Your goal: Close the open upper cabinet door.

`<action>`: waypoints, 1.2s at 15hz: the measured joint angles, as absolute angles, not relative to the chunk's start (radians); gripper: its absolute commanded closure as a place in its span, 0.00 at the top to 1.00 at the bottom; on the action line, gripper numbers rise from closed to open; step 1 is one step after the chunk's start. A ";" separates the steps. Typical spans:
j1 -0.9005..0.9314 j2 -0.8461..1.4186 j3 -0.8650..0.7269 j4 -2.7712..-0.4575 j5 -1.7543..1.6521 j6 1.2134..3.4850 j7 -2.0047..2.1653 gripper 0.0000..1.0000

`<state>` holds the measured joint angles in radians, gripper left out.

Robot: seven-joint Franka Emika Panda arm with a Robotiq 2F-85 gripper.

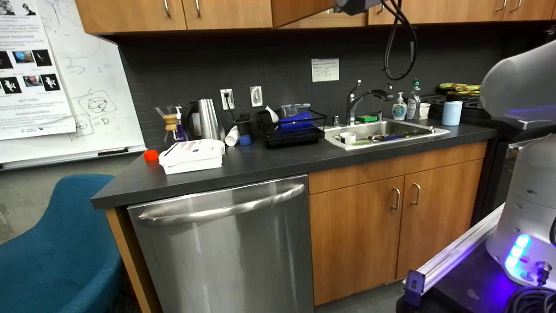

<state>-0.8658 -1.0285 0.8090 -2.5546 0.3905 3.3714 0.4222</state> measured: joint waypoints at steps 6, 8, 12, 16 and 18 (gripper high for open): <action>-1.057 -1.001 0.858 -2.508 0.391 3.365 0.451 1.00; -1.100 -1.003 0.872 -2.490 0.393 3.345 0.463 1.00; -1.211 -1.002 0.890 -2.427 0.393 3.247 0.490 1.00; -1.368 -0.991 0.932 -2.328 0.391 3.115 0.555 1.00; -1.435 -0.985 0.957 -2.283 0.381 3.055 0.593 1.00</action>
